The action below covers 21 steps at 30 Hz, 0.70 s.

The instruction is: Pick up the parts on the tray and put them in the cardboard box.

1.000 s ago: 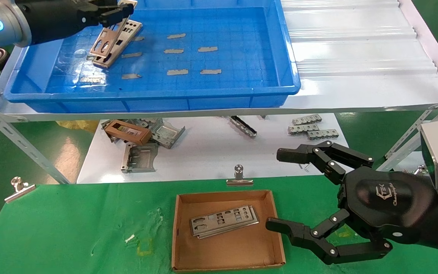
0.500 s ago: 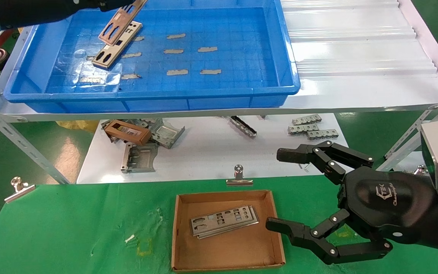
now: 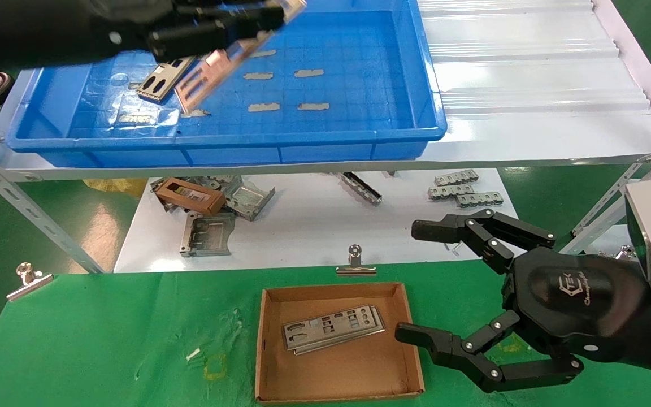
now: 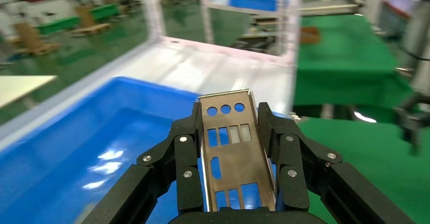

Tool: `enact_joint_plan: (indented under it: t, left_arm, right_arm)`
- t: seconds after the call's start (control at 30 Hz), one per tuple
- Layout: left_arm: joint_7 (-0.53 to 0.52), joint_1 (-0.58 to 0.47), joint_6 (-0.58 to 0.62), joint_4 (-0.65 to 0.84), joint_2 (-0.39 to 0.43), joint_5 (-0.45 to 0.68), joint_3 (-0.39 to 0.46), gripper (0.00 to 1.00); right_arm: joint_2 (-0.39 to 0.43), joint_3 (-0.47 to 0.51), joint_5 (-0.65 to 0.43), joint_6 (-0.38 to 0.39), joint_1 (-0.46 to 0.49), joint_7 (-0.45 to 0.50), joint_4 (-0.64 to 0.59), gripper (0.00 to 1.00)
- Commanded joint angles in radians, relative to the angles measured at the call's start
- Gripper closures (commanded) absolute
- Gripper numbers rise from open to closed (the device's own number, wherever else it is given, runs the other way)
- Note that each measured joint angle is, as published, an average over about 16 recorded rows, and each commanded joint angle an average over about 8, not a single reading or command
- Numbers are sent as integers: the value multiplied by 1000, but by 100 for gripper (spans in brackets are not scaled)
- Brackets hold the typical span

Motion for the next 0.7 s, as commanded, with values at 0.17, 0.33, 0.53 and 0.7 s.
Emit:
enact_joint_plan:
  t: [0.17, 0.33, 0.53, 0.7]
  left_arm:
    - [-75, 92, 40, -198, -27, -69, 31, 100]
    - [-181, 216, 23, -457, -99, -168, 67, 100]
    - [-205, 351, -38, -678, -146, -195, 88, 100]
    - [-105, 470, -115, -796, -130, -134, 112, 100]
  right_arm:
    - [0, 0, 0, 0, 0, 0, 0, 0]
    - [0, 0, 0, 0, 0, 0, 0, 0]
    - [0, 0, 0, 0, 0, 0, 0, 0]
    - [0, 0, 0, 0, 0, 0, 0, 0]
